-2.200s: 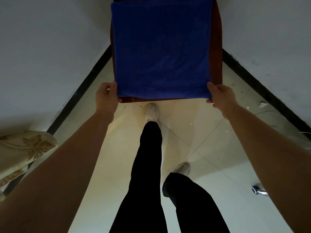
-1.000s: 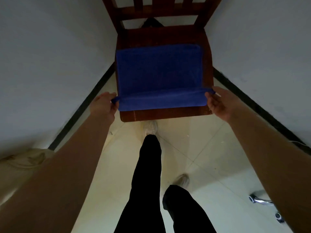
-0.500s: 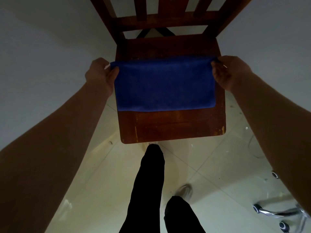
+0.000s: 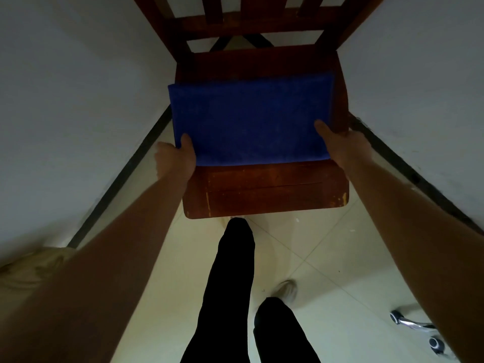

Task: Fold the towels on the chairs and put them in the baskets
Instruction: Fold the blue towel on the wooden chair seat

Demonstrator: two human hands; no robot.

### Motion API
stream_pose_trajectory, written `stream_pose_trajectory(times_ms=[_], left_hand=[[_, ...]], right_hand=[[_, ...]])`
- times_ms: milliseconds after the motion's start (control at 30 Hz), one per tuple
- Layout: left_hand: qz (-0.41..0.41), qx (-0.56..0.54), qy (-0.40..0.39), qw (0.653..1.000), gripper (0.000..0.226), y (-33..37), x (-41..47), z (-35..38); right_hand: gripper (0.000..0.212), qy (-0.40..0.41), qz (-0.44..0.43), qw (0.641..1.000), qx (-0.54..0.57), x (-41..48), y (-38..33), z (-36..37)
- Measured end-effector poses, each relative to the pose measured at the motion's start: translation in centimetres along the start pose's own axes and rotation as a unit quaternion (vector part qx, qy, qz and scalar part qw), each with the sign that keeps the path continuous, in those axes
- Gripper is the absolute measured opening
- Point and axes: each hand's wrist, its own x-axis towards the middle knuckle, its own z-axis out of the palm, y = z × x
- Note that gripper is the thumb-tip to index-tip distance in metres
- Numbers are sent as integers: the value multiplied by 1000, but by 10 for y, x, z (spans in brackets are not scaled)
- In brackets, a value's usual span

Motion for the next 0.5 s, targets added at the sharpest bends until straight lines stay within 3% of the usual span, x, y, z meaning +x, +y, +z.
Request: stream_pose_trajectory(times_ms=[100,267,500], left_hand=[[-35,-71,-18,997,54,-14,-8,6],[-100,-282,-2,954,51,-30,-23,1],[-137,-310,-18,941,40,-76,-63,16]], right_hand=[[81,-29,21,998,57,-3,17,12],[54,-100,98,942,304,-5,34,9],[36,-124,170,908,362,-27,105,9]])
